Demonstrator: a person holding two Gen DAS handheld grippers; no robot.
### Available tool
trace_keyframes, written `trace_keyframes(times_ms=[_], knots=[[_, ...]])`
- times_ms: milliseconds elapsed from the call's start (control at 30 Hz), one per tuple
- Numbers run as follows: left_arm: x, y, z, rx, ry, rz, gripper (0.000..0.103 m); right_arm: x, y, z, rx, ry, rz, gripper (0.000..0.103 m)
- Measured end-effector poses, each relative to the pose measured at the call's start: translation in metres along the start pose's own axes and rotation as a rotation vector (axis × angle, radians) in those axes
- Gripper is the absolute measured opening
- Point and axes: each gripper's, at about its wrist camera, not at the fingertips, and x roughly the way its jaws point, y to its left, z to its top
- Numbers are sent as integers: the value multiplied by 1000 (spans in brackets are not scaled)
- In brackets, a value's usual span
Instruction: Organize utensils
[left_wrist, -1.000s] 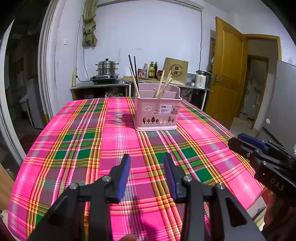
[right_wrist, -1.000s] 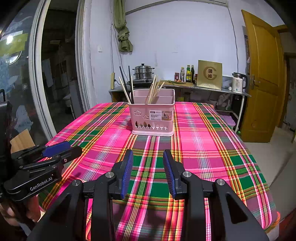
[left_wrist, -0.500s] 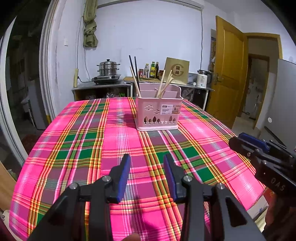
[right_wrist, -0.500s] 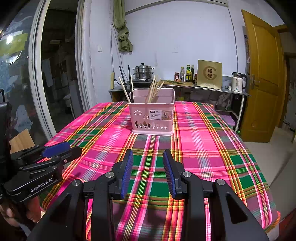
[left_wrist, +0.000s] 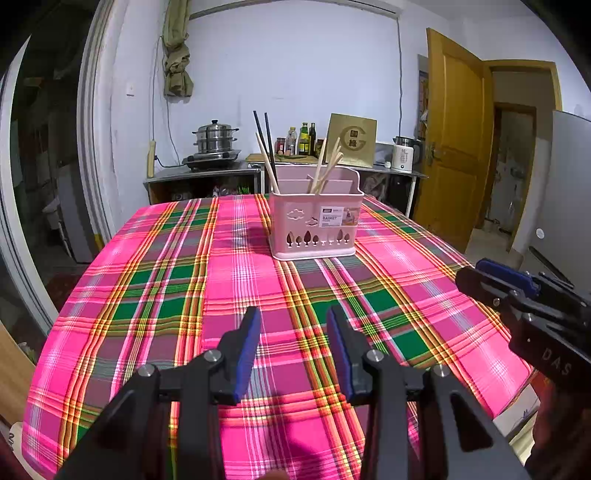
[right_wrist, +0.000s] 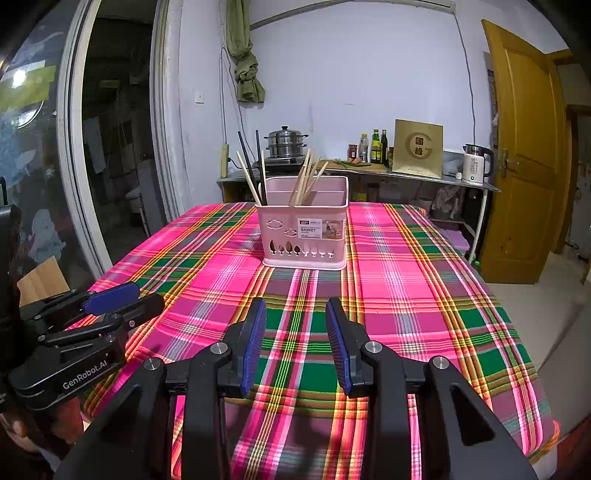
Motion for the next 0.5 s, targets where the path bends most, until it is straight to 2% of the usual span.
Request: trace_keyframes(times_ms=[500], knots=[[5,2,-2,-19,11,12,39,0,1,-1,-1,1,0,34]])
